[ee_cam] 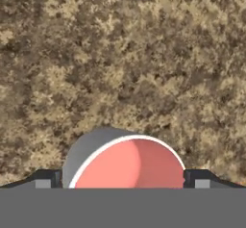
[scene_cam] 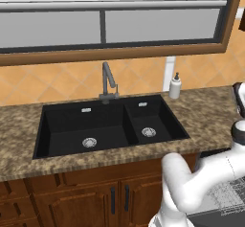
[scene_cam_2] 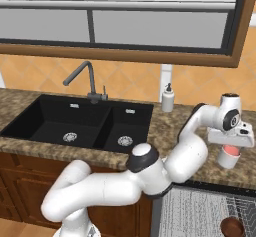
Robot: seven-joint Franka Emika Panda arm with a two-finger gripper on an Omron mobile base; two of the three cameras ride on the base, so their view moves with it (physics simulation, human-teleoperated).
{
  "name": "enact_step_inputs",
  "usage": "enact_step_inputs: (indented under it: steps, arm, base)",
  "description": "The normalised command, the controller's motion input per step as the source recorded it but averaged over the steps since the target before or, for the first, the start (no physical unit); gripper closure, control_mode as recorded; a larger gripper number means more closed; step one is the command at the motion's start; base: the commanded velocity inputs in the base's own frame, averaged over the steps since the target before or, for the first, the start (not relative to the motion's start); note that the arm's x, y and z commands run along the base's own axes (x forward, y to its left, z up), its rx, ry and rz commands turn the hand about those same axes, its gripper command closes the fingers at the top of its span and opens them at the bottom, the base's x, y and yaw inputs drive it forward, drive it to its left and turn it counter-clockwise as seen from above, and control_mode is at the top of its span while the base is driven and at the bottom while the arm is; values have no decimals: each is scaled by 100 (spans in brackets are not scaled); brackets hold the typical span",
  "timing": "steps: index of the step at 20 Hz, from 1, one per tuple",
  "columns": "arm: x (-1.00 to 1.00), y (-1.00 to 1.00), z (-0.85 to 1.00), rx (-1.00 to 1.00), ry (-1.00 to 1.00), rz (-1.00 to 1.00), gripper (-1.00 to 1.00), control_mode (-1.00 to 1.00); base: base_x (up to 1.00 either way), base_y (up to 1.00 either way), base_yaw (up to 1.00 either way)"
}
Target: Pick up the cup and bowl from the counter, place them in the dishwasher, and close the dishwasher door.
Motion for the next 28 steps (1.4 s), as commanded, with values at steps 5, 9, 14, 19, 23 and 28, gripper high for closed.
enact_step_inputs:
  steps: [5,9,14,19,23,28]
  arm:
    - [-30,34,0,0,-21,0,-100,-100]
    - [-53,57,0,0,-24,0,-100,-100]
    - [-82,86,0,-2,-10,0,-100,-100]
    - [-57,97,-21,-25,-7,0,-100,-100]
    - [-22,42,-28,-18,-12,1,-100,-100]
    - [3,-4,-27,-7,-6,0,-100,-100]
  base:
    - [0,0,0]
    - [0,0,0]
    - [0,0,0]
    - [0,0,0]
    - [0,0,0]
    - [0,0,0]
